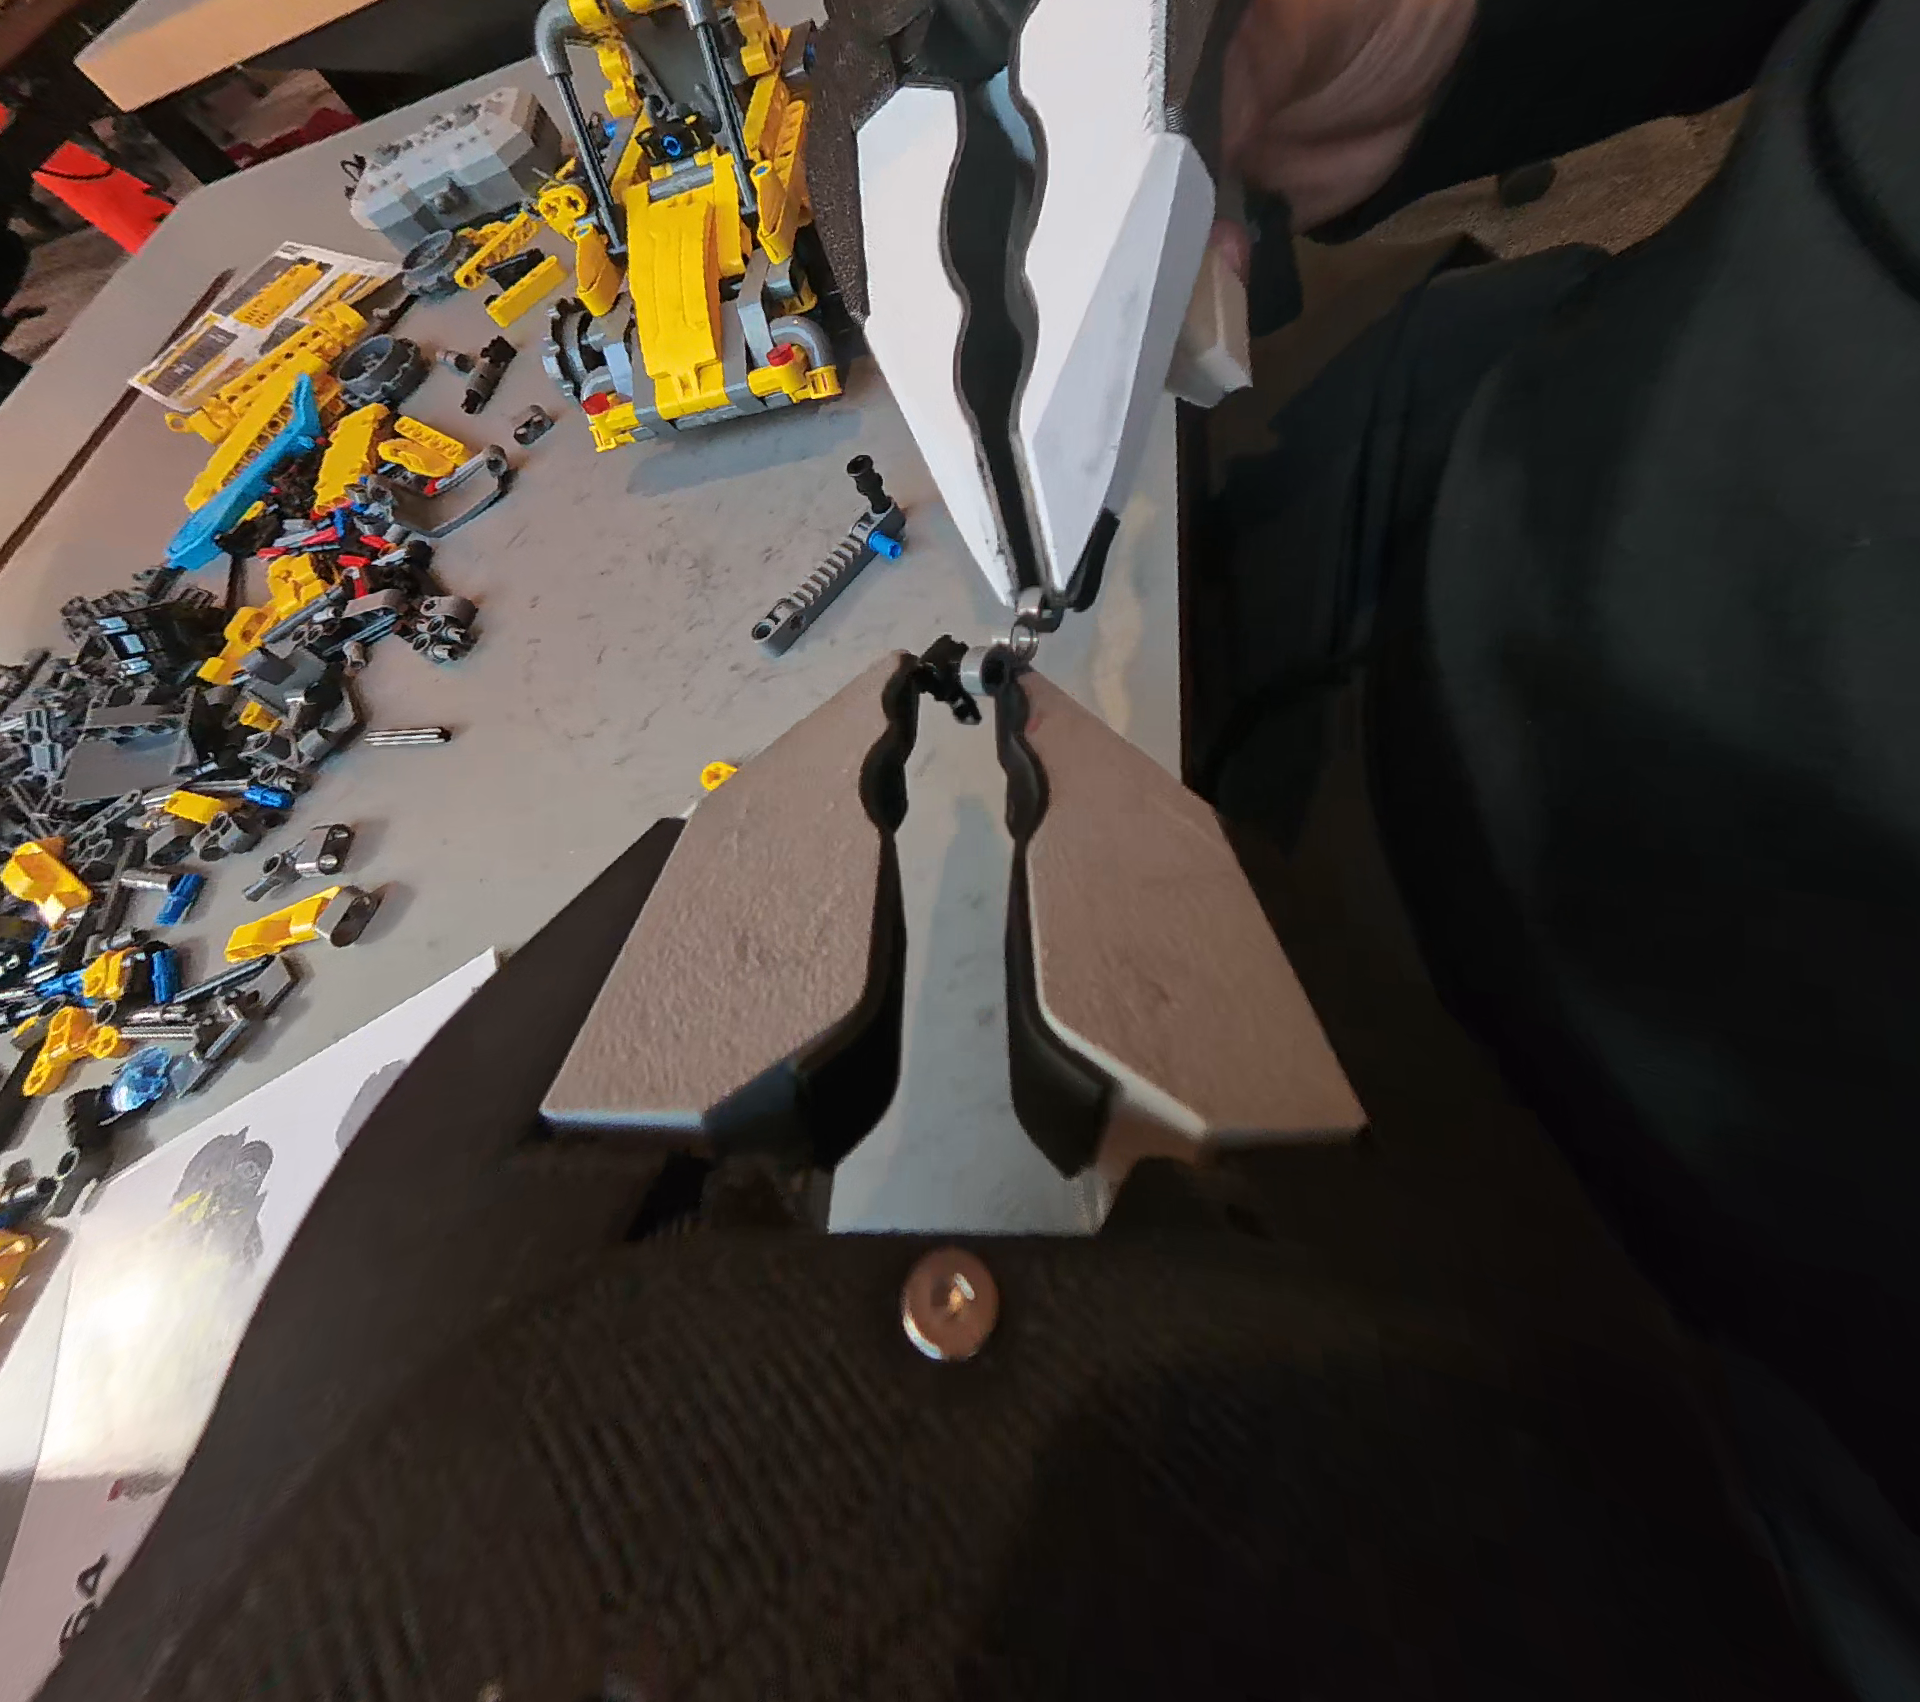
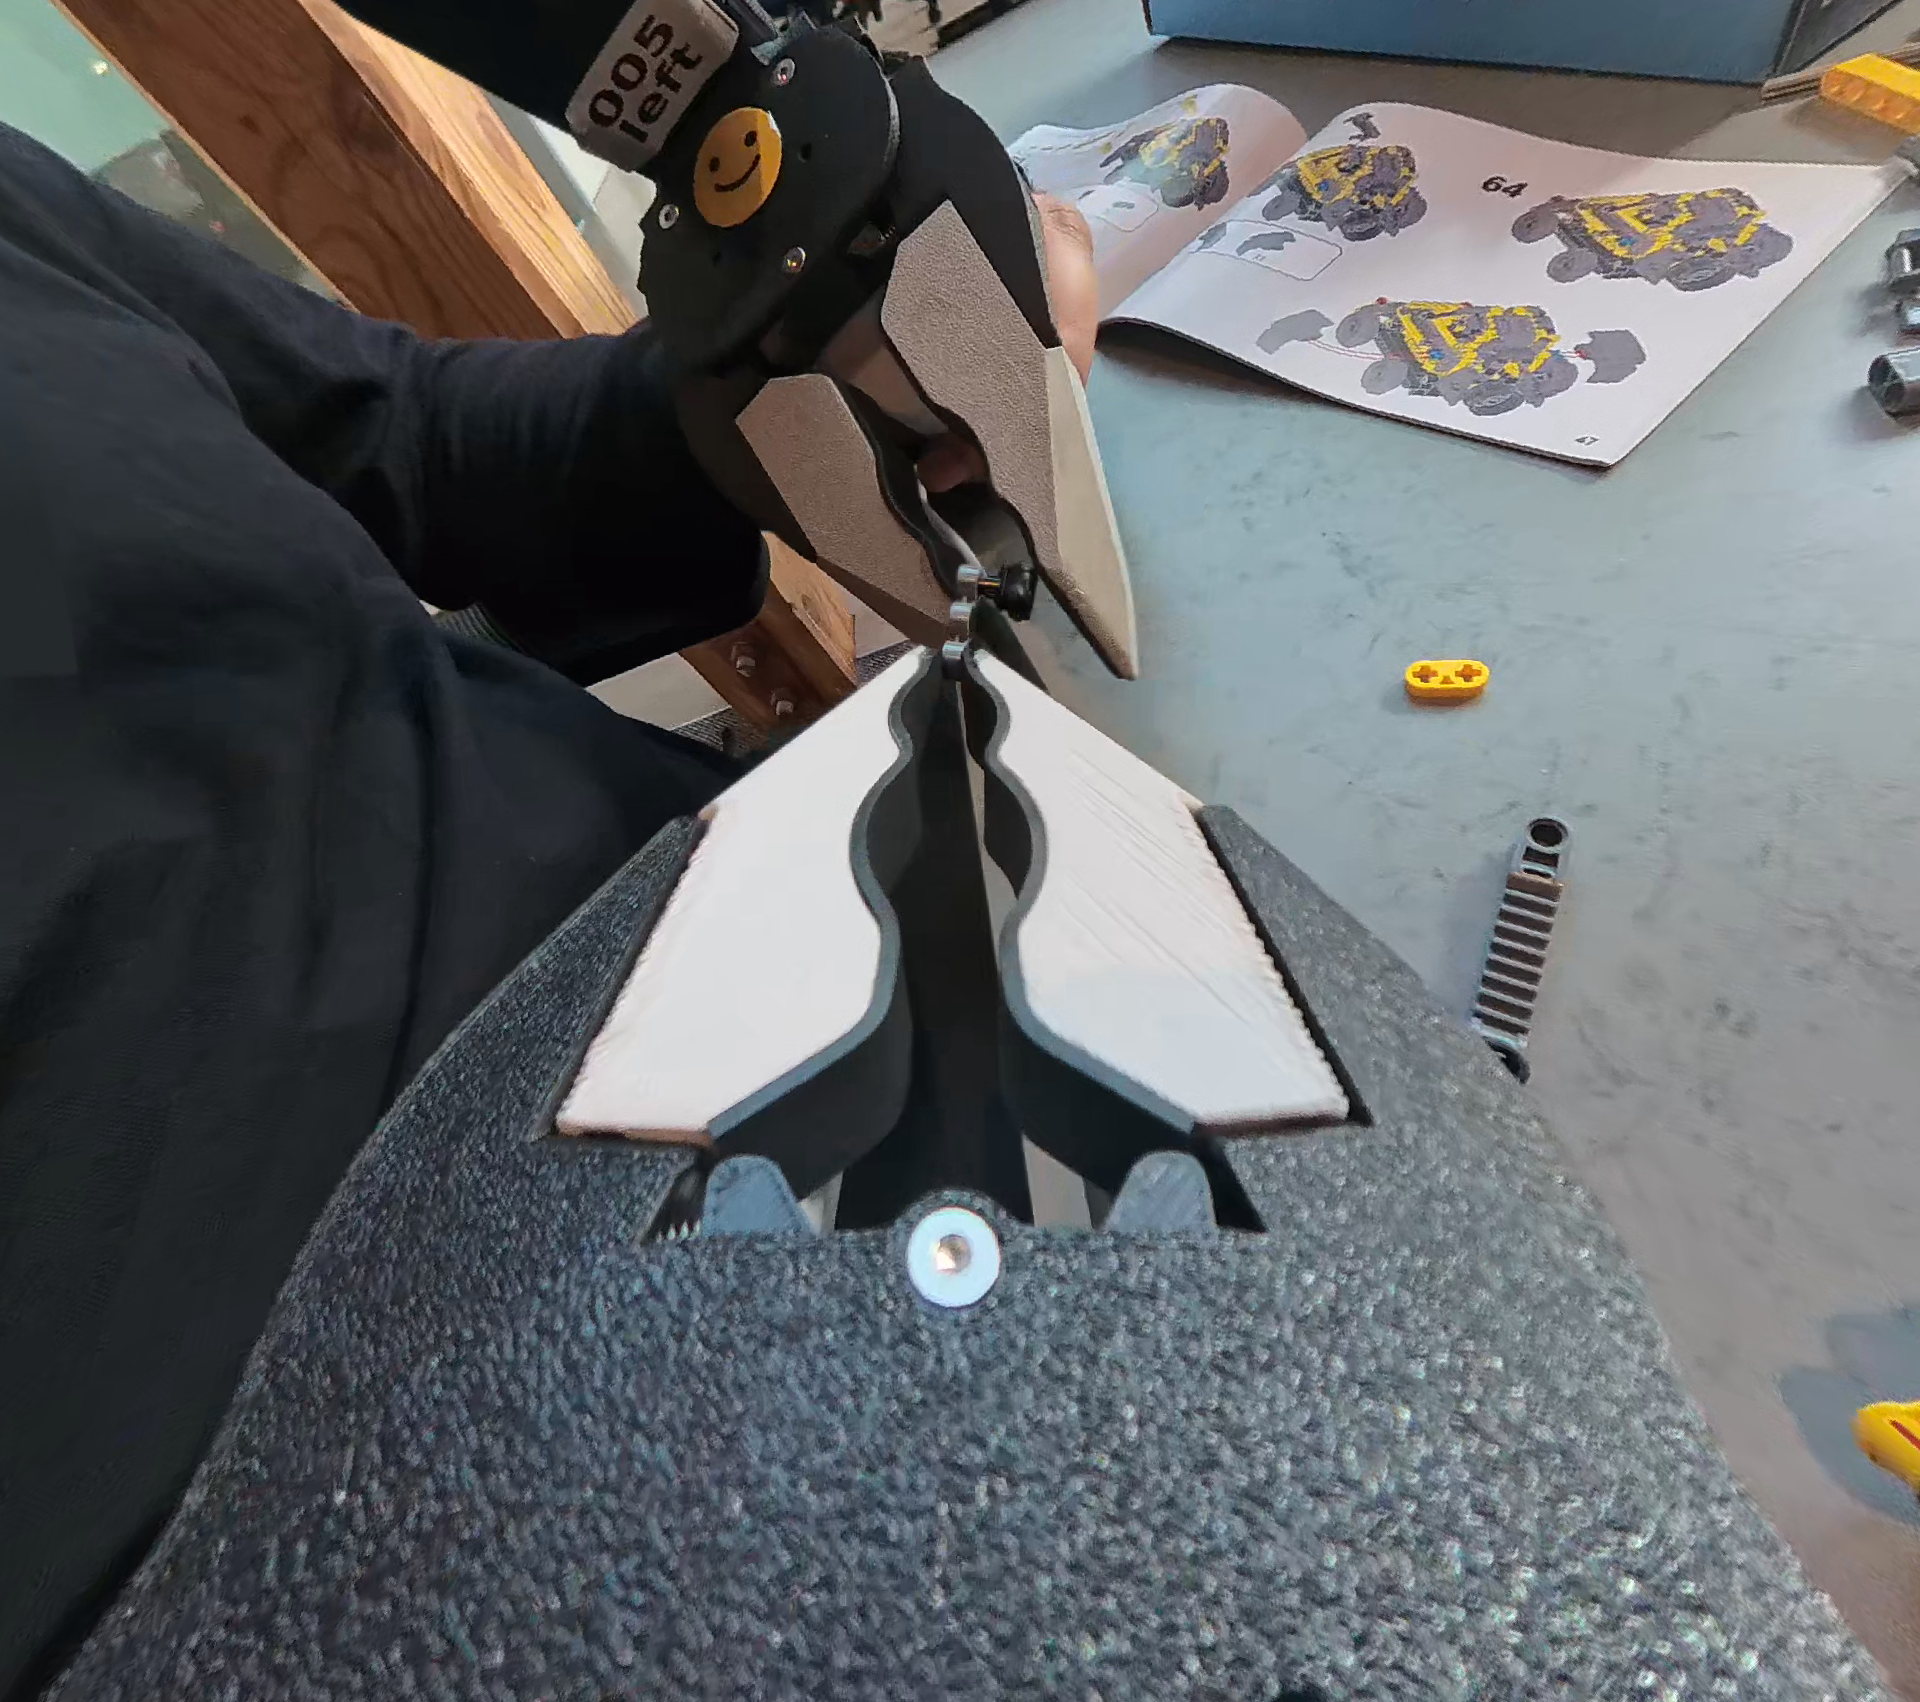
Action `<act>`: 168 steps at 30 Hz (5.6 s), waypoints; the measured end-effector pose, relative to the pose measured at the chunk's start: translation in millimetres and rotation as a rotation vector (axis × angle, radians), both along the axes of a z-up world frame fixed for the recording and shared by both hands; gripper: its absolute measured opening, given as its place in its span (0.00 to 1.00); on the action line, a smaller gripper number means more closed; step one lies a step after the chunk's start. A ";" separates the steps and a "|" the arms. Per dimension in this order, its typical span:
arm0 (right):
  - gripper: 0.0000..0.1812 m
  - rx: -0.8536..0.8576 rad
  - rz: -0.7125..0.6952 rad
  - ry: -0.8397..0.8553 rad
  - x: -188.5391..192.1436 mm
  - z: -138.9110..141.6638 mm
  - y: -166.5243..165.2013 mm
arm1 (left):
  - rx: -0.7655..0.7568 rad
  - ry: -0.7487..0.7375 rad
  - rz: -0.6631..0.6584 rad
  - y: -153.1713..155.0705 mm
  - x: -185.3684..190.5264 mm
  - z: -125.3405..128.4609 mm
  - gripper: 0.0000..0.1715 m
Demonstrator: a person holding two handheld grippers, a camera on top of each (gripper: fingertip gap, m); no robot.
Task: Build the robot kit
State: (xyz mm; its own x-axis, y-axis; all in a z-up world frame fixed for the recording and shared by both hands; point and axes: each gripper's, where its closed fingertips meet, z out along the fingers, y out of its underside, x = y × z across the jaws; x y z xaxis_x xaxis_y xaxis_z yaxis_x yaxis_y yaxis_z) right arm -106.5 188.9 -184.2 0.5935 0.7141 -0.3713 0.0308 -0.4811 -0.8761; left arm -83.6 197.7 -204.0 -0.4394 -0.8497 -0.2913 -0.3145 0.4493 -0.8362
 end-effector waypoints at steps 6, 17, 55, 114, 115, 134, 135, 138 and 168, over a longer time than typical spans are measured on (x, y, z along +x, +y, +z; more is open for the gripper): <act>0.02 0.001 -0.011 -0.014 6.1 -2.3 0.8 | -0.012 0.004 0.002 0.8 0.3 0.3 0.05; 0.13 0.108 -0.036 -0.220 12.3 -5.4 6.6 | -0.039 0.013 -0.005 0.9 0.2 0.9 0.00; 0.10 0.392 0.091 -0.527 -3.6 0.2 -0.1 | -0.140 -0.022 -0.118 -14.2 -12.0 13.3 0.01; 0.02 0.307 0.098 -0.538 13.8 6.3 -1.2 | -0.286 -0.080 -0.075 -11.6 -2.7 30.6 0.06; 0.02 0.299 0.099 -0.532 13.7 5.8 -1.4 | -0.285 -0.077 -0.075 -11.7 -2.5 30.2 0.06; 0.02 0.248 0.088 -0.476 14.5 4.9 3.1 | -0.320 -0.059 -0.055 -8.0 -0.3 29.7 0.07; 0.02 0.249 0.084 -0.473 14.8 4.6 3.8 | -0.326 -0.055 -0.052 -7.4 0.1 29.5 0.07; 0.02 0.240 0.082 -0.421 14.1 5.7 4.5 | -0.347 -0.053 -0.055 -6.6 0.0 30.8 0.07; 0.09 0.211 0.055 -0.071 9.3 33.1 15.3 | -0.686 -0.021 -0.112 -1.6 -5.0 49.8 0.07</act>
